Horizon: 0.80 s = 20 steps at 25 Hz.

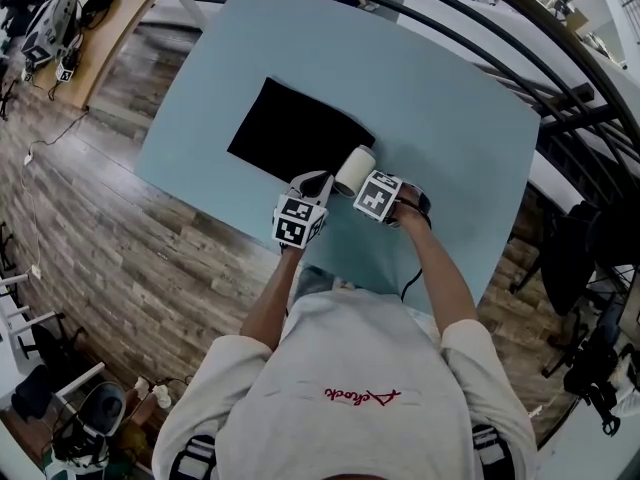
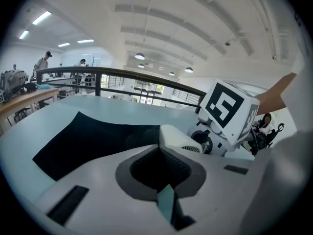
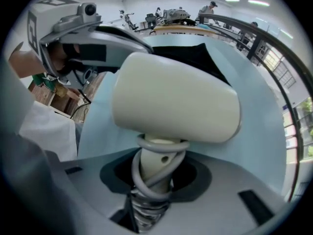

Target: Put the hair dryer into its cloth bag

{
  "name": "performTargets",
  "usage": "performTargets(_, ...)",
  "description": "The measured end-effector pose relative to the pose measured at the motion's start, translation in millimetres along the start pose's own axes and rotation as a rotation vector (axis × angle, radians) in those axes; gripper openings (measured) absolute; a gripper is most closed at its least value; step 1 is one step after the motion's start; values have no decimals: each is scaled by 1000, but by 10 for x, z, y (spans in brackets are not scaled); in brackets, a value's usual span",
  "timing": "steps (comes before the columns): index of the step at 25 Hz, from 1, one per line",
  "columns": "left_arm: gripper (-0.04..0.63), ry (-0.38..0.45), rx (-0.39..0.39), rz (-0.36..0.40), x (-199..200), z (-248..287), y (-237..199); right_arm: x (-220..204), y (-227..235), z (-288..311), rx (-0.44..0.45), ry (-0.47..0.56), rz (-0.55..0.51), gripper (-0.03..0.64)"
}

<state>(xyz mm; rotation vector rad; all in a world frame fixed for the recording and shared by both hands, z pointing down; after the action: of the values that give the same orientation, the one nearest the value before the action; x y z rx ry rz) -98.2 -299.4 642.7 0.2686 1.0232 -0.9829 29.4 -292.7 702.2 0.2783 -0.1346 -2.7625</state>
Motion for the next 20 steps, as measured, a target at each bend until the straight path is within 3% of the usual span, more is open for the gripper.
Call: performTargets(20,12,26,-68,1,54,-95,85,341,211,217,6,-137,-96,166)
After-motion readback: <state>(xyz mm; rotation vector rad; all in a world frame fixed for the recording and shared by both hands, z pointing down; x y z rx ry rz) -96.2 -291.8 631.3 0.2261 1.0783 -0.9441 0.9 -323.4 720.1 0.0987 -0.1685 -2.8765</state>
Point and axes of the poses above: the fingertips, and each gripper's own axes: z forward along the fingers, y to its right, x out of its top, the point moved 6 cm from there along -z, backward along the fingers, and after that the axes turned 1 degree about y, right-handed, at the moved point
